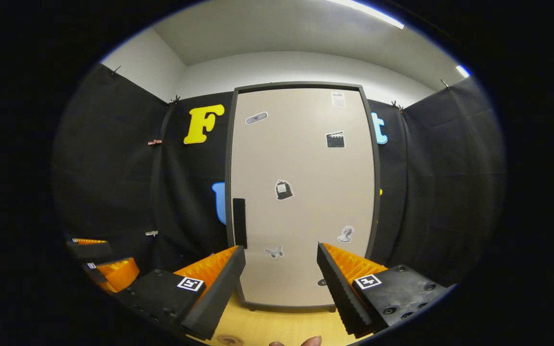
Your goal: Open the cabinet door with the right hand, grasp the bottle in the cabinet with the left hand and place it on the coaster, then close the cabinet door with the right hand.
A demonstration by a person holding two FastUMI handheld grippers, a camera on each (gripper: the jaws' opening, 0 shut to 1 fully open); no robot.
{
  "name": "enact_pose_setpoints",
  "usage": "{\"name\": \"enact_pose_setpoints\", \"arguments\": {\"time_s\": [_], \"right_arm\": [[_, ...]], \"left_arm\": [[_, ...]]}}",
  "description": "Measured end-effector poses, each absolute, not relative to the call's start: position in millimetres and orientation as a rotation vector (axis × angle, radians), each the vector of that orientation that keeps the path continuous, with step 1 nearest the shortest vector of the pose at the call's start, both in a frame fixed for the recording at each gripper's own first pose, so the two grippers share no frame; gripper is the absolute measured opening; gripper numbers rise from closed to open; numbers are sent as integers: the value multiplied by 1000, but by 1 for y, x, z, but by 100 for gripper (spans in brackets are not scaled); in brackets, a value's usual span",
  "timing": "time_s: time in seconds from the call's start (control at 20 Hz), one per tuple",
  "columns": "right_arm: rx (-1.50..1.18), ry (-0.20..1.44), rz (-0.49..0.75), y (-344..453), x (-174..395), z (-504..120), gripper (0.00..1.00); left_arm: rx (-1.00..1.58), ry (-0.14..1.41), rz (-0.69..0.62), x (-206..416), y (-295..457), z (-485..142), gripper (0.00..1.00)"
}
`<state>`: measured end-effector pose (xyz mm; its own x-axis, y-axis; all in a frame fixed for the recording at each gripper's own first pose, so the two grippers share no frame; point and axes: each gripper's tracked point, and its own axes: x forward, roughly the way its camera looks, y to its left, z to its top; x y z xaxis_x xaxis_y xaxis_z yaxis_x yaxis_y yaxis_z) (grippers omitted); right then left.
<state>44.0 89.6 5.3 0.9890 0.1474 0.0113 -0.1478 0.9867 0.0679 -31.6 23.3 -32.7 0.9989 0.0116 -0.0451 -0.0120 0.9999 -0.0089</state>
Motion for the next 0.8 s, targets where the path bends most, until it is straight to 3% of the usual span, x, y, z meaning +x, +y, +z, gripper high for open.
{"name": "enact_pose_setpoints", "arguments": {"time_s": [0.8], "right_arm": [[29,24,145,194,207,-35,97]], "left_arm": [[-30,83,84,-10,73,-56,95]]}}
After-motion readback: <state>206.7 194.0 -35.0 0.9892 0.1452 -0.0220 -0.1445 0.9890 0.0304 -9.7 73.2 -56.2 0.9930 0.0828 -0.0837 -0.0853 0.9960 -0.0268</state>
